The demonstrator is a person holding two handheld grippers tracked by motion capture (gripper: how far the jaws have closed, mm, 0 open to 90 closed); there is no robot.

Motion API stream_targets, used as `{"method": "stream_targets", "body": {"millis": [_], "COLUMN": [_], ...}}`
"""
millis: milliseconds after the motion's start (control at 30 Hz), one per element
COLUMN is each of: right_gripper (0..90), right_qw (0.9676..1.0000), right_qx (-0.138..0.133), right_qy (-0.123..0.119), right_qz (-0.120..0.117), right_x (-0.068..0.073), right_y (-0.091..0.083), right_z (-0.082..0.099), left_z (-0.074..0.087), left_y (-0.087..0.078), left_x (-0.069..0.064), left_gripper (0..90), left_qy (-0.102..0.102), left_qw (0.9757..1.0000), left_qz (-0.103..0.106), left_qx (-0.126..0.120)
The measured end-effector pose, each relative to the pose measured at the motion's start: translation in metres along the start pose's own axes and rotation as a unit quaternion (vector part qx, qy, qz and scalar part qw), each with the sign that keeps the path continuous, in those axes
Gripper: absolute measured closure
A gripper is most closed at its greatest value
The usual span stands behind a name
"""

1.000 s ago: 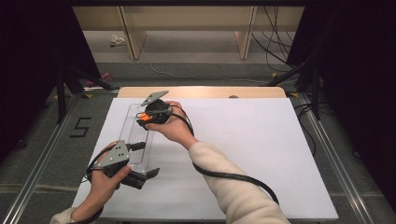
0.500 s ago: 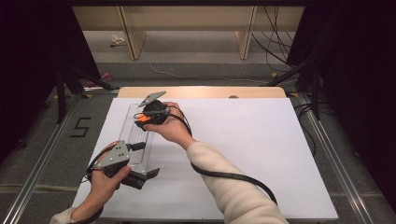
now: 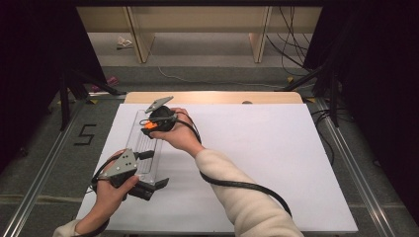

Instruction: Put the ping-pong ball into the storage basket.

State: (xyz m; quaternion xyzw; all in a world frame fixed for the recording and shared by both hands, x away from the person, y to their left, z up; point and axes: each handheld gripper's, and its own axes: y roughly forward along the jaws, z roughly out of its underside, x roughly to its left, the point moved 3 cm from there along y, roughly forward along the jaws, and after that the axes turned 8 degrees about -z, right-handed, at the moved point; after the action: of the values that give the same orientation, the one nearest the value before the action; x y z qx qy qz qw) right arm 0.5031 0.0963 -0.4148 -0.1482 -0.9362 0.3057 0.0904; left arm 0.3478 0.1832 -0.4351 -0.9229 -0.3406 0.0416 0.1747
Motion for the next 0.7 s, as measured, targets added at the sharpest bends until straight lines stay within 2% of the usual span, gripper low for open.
{"method": "stream_targets", "body": {"millis": [700], "right_gripper": [51.5], "right_qw": [1.0000], "right_qx": [0.006], "right_qy": [0.001], "right_qz": [-0.004], "right_x": [0.0009], "right_y": [0.0070], "right_z": [-0.0003], "left_z": [0.0004], "left_y": [0.0005], "left_x": [-0.0005], "left_gripper": [0.0], "left_qy": [0.001], "left_qw": [1.0000], "left_qz": [0.001], "left_qx": [0.002]}}
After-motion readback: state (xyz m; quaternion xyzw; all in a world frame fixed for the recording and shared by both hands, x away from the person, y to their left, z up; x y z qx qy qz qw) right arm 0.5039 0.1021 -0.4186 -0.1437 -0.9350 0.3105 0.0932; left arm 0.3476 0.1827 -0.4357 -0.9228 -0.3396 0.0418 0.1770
